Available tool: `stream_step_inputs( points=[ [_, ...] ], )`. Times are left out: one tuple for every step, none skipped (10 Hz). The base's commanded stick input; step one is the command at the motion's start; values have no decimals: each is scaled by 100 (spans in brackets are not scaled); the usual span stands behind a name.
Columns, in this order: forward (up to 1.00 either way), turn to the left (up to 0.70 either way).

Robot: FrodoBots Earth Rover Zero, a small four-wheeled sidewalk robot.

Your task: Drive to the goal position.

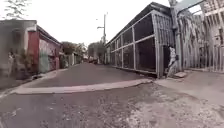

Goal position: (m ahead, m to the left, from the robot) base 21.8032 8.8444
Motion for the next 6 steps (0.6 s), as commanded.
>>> stream_step_inputs(
  points=[
    [70,0],
    [70,0],
    [70,0],
    [70,0],
    [70,0],
    [70,0]
  ],
)
